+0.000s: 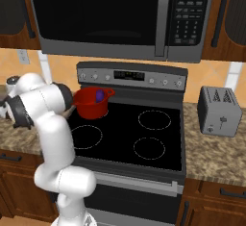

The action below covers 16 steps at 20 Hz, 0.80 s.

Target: Put the eggplant and garlic in the pot. Retrieve the spatula and lightly stir the vegetables in the pot.

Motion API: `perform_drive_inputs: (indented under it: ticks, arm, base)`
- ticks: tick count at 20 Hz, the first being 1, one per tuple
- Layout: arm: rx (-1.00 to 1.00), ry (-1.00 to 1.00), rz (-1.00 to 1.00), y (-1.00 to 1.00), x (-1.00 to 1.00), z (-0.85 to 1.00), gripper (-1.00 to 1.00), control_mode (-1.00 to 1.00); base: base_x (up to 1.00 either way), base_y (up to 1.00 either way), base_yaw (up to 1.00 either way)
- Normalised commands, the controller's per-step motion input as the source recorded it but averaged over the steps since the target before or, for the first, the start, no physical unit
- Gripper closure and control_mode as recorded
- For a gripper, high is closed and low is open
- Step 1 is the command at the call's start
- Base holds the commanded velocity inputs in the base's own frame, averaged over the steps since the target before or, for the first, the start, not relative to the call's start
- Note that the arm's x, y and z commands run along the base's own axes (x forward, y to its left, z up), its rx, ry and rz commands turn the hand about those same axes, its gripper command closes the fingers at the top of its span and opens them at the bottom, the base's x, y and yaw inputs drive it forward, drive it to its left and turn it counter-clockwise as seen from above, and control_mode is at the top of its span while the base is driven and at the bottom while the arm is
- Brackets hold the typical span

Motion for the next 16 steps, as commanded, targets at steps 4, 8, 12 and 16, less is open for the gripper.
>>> perform_drive_inputs:
  ticks: [4, 8, 12, 16]
  arm:
    - [0.0, 0.23, -0.14, 0.66, 0.26, -0.07, -1.0, -1.0]
    - [0.0, 0.11, -0.15, 0.35, 0.39, -0.32, -1.0, -1.0]
    - [0.0, 0.02, -0.15, 0.38, 0.35, -0.4, -1.0, -1.0]
    - [0.0, 0.02, -0.13, 0.08, 0.46, -0.45, -1.0, -1.0]
  base:
    - [0.0, 0.0, 0.0]
    - [0.0, 0.0, 0.0]
    - [0.0, 0.0, 0.0]
    - [0.0, 0.0, 0.0]
